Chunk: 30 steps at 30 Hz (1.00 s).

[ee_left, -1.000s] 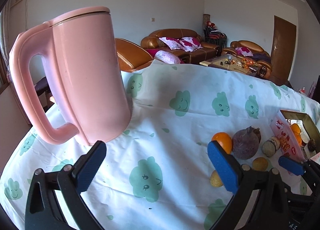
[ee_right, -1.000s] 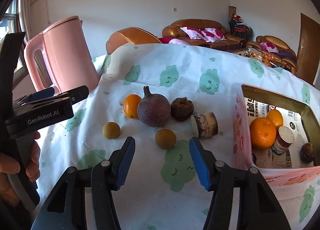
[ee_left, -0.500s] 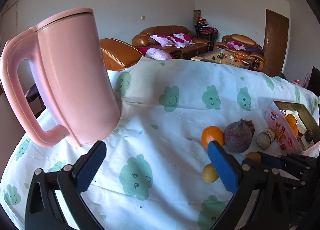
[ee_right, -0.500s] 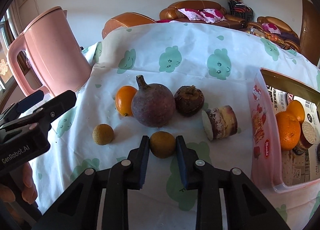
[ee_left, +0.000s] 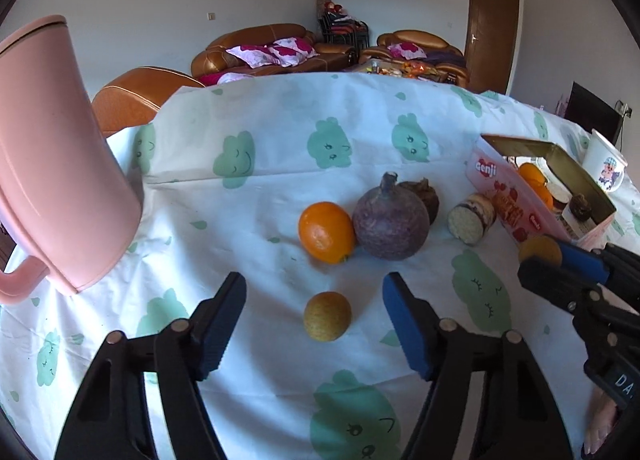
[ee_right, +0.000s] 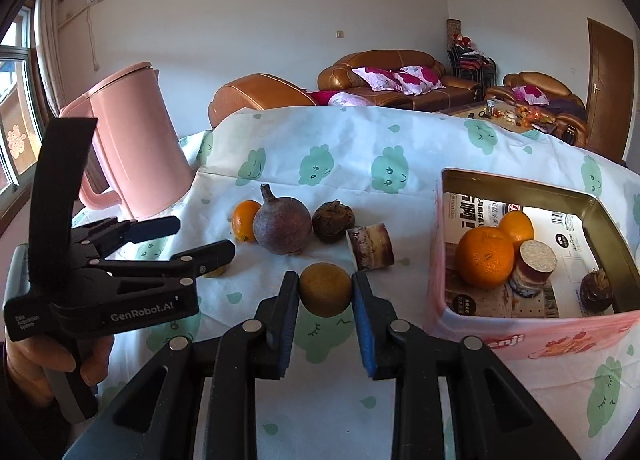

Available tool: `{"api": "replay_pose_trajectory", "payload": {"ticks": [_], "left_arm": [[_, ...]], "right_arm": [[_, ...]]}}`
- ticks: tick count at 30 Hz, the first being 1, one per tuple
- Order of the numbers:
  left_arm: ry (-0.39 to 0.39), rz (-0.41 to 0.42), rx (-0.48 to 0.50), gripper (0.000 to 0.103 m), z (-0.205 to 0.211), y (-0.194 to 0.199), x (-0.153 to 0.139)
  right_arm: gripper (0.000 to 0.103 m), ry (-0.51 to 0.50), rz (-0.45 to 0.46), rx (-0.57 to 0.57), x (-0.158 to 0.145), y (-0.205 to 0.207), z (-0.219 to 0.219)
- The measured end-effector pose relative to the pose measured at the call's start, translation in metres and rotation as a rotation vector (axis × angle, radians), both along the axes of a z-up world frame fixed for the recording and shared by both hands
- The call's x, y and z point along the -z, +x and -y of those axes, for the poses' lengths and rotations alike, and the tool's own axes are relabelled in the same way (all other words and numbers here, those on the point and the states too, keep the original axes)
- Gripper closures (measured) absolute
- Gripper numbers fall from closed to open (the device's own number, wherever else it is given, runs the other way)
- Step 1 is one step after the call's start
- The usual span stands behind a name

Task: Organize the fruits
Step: 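Grasp the small brown round fruit with the right tool while the left tool grasps a small yellow fruit, then carry both small fruits over the pink tin and open both tools to release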

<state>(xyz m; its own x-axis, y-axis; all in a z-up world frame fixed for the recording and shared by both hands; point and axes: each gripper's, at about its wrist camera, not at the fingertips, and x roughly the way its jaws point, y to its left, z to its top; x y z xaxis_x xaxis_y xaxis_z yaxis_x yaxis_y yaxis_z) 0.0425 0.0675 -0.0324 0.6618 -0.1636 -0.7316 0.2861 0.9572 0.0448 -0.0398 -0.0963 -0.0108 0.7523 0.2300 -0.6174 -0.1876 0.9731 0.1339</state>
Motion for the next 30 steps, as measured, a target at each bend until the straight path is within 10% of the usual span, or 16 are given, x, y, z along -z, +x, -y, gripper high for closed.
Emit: {"api": "replay_pose_trajectory", "payload": {"ticks": [6,30], "left_arm": [[-0.028,-0.082,0.005,0.075,-0.004,0.009,0.010],[-0.096,0.248,-0.189,0.076,0.018,-0.035,-0.037]], "right_arm": [[0.074,0.007,-0.018,-0.010,0.003,0.002,0.000],[0.075,-0.027,0.221,0.090,-0.036,-0.021,0.041]]}}
